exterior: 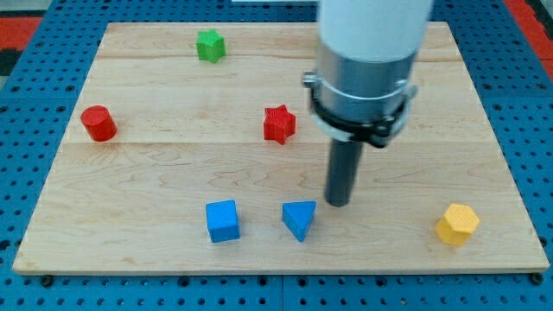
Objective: Move the blue triangle close to the right side of the blue cube
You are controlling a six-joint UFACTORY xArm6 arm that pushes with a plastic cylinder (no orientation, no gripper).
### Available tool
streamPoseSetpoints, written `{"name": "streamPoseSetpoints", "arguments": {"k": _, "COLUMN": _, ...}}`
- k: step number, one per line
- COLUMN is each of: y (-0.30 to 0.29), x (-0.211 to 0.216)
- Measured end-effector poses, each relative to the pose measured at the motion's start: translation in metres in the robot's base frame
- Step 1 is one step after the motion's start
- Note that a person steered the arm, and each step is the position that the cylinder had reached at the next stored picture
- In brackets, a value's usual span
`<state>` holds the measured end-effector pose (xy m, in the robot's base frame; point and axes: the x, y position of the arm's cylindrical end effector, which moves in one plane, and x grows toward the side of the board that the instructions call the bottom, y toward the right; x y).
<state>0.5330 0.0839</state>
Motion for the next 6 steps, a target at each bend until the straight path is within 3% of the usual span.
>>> {"name": "streamPoseSetpoints", "arguments": {"k": 1, "y": 0.015, "x": 0.011}}
{"name": "streamPoseSetpoints", "arguments": {"k": 2, "y": -0.016, "x": 0.049}}
{"name": "streamPoseSetpoints", "arguments": {"k": 3, "y": -0.062, "x": 0.052}}
{"name": "streamPoseSetpoints", "arguments": {"k": 5, "y": -0.011, "x": 0.023}}
{"name": "streamPoseSetpoints", "arguments": {"k": 6, "y": -0.06, "x": 0.031}}
